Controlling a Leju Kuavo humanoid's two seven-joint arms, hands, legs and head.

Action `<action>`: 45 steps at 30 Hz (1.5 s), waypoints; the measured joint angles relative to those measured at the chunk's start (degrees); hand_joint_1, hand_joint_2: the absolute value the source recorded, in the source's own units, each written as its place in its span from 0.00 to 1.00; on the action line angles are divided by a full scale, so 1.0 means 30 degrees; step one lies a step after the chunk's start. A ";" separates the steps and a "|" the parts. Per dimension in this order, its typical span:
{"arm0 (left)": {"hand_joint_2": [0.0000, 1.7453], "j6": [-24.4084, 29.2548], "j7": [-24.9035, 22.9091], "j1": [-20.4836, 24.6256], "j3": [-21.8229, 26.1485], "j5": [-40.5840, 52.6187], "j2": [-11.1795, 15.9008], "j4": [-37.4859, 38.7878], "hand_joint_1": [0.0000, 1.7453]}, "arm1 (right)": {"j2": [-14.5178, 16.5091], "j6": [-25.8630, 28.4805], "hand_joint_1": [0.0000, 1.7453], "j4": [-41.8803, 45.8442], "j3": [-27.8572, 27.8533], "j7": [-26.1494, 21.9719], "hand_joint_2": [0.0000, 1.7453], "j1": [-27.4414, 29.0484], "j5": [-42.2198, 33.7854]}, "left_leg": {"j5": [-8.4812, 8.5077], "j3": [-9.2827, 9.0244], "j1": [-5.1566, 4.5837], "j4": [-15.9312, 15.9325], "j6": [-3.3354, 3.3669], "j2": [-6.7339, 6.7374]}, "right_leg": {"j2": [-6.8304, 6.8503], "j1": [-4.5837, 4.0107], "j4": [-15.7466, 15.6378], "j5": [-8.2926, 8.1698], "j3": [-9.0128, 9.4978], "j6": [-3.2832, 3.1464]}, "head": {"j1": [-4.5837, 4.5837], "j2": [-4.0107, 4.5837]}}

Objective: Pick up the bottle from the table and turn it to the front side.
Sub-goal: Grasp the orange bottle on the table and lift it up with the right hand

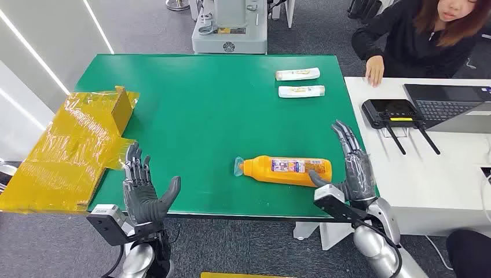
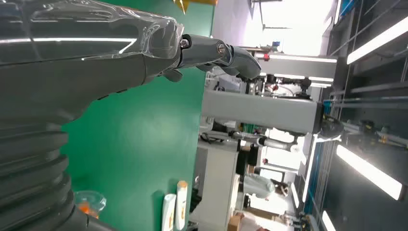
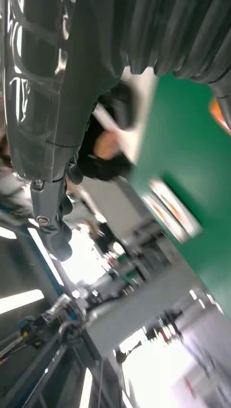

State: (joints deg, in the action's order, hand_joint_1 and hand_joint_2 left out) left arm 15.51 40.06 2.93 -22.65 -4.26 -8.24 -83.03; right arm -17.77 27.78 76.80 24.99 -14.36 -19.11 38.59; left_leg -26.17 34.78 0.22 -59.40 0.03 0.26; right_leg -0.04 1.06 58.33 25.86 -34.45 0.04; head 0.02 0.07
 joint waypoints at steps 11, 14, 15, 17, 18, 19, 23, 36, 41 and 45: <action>1.00 -0.0507 0.0000 0.0325 -0.0503 -0.0073 -0.0022 0.0762 0.00 | -0.0937 -0.5274 0.00 -0.5881 0.2408 0.2006 1.00 -0.6603 0.2488 | 0.0034 0.0000 0.0002 -0.0002 0.0025 -0.0025 | 0.0028 -0.0003 0.0007 -0.0017 0.0007 0.0014 | -0.0007 0.0000; 1.00 -0.0627 -0.0004 0.0475 -0.0724 -0.0060 0.0002 0.0973 0.00 | -0.0689 -0.8087 0.00 -0.7825 0.3339 0.1650 1.00 -0.8426 0.1444 | 0.0037 0.0003 0.0003 -0.0001 0.0022 -0.0032 | 0.0033 -0.0005 0.0012 -0.0017 0.0005 0.0014 | -0.0007 0.0000; 1.00 -0.0665 -0.0004 0.0514 -0.0801 -0.0066 0.0013 0.1040 0.00 | -0.0591 -0.8847 0.00 -0.8422 0.3640 0.1433 1.00 -0.8993 0.1051 | 0.0037 0.0003 0.0003 -0.0001 0.0021 -0.0032 | 0.0033 -0.0005 0.0013 -0.0017 0.0004 0.0014 | -0.0007 0.0000; 1.00 -0.0693 -0.0004 0.0590 -0.0935 -0.0117 0.0044 0.1172 0.00 | -0.0377 -1.0082 0.00 -0.9507 0.4269 0.1000 1.00 -0.9954 0.0337 | 0.0037 0.0004 0.0004 -0.0001 0.0021 -0.0032 | 0.0033 -0.0007 0.0015 -0.0017 0.0004 0.0014 | -0.0009 0.0000; 1.00 -0.0654 -0.0002 0.0643 -0.1001 -0.0166 0.0065 0.1228 0.00 | -0.0244 -1.0484 0.00 -0.9991 0.4621 0.0845 1.00 -1.0363 0.0069 | 0.0037 0.0005 0.0004 -0.0001 0.0021 -0.0032 | 0.0033 -0.0007 0.0016 -0.0016 0.0004 0.0013 | -0.0009 0.0000; 1.00 -0.0587 -0.0002 0.0707 -0.1077 -0.0228 0.0093 0.1281 0.00 | -0.0098 -1.0742 0.00 -1.0434 0.4996 0.0723 1.00 -1.0715 -0.0151 | 0.0037 0.0005 0.0005 -0.0001 0.0020 -0.0032 | 0.0033 -0.0007 0.0017 -0.0016 0.0004 0.0013 | -0.0007 0.0000; 1.00 -0.0161 -0.0002 0.0868 -0.1409 -0.0410 0.0256 0.1447 0.00 | 0.0615 -1.1275 0.00 -1.1731 0.6354 0.0317 1.00 -1.1704 -0.1356 | 0.0036 0.0003 0.0007 0.0000 0.0020 -0.0031 | 0.0032 -0.0010 0.0018 -0.0015 0.0001 0.0013 | -0.0005 0.0000; 1.00 0.0300 -0.0004 0.0991 -0.2108 -0.0390 0.0679 0.1680 0.00 | 0.1797 -1.0717 0.00 -1.3335 0.7911 -0.0850 1.00 -1.2246 -0.4439 | 0.0037 0.0007 0.0006 -0.0002 0.0020 -0.0048 | 0.0044 -0.0010 0.0012 -0.0015 0.0001 0.0014 | -0.0007 0.0000; 1.00 0.0327 -0.0125 0.1092 -0.2261 -0.0231 0.0743 0.1680 0.00 | 0.2109 -1.1282 0.00 -1.3353 0.8058 -0.0544 1.00 -1.2222 -0.5839 | 0.0037 0.0002 0.0007 -0.0001 0.0019 -0.0046 | 0.0040 -0.0011 0.0014 -0.0015 -0.0002 0.0013 | -0.0007 0.0000; 1.00 0.0309 -0.0355 0.1105 -0.2372 -0.0122 0.0838 0.1680 0.00 | 0.2151 -1.1452 0.00 -1.3119 0.8508 -0.0052 1.00 -1.2081 -0.6407 | 0.0037 0.0002 0.0008 0.0000 0.0019 -0.0046 | 0.0041 -0.0013 0.0015 -0.0014 -0.0003 0.0013 | -0.0006 0.0000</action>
State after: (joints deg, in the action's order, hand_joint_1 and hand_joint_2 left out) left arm 16.44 39.00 6.24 -29.77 -4.63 -5.73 -77.99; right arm -11.32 -6.57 37.44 50.51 -14.51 -55.35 19.37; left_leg -26.06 34.78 0.25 -59.40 0.09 0.12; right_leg 0.09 1.02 58.38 25.82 -34.46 0.08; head 0.01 0.07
